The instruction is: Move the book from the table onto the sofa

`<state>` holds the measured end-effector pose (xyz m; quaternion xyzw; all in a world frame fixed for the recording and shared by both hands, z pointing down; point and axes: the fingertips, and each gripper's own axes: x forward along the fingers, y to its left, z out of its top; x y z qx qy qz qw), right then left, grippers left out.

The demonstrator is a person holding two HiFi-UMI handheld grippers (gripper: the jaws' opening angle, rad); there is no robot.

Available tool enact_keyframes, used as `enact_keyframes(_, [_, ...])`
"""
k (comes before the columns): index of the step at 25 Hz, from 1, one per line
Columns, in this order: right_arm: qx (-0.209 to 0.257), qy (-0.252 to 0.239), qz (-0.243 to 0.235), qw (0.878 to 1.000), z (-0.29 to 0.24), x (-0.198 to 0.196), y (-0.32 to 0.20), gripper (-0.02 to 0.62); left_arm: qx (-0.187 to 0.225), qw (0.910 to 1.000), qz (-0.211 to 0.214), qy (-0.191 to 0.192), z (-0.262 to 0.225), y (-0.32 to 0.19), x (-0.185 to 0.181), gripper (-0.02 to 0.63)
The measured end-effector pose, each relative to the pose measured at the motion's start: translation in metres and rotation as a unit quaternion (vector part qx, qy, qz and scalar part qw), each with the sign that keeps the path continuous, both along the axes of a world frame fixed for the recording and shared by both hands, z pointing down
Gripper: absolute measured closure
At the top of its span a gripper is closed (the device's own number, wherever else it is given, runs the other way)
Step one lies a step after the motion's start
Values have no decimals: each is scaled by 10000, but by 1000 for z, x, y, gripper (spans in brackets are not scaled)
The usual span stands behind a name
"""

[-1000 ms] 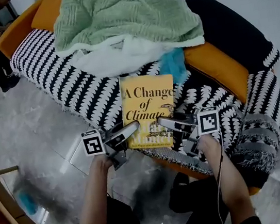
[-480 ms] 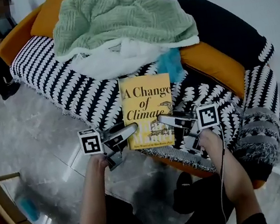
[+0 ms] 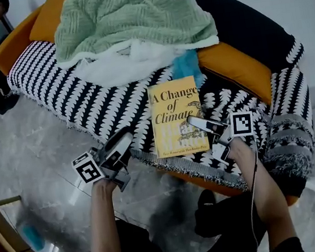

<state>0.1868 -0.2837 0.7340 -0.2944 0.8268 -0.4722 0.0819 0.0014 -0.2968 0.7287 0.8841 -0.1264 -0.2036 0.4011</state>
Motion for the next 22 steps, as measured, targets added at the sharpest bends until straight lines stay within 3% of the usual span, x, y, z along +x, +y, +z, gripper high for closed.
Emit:
enact_keyframes(3, [12,837,369,9958,2,18,-7,324,16,9999,165,27,-7,6,17,419])
enact_keyframes(6, [77,1908,956,9769,9,50,-13,318,30,9999,128,-109,-2,9,22,419])
enact_keyframes(9, [535,2530,1387,9560,-1,77,-18,319,60,9997,-40,-231,-4,8,23,419])
enact_keyframes(11, [939,2486,1384,9541,-17,79,-16,334,167,9992,-114,-359,-6,10,28,422])
enact_keyframes(13, [1285,2118,1270,9605,-36,69,-8,508,362,9981,-125,-473,-9,14,32,452])
enact_keyframes(14, [1431,1934,1175,9635,-45,62,-4,542,471,9976,-162,-488,-11,16,32,485])
enact_keyframes(15, [1541,1798,1059,9658,-52,54,1,558,559,9972,-221,-447,-13,18,31,572])
enact_keyframes(16, [1611,1734,950,9669,-55,47,6,588,610,9972,-262,-343,-15,19,30,595])
enact_keyframes(19, [1655,1904,715,9650,-52,33,18,588,617,9979,-218,21,-15,26,28,595])
enact_keyframes(22, [1606,1963,487,9661,-44,23,23,589,624,9979,-176,11,-4,29,29,595])
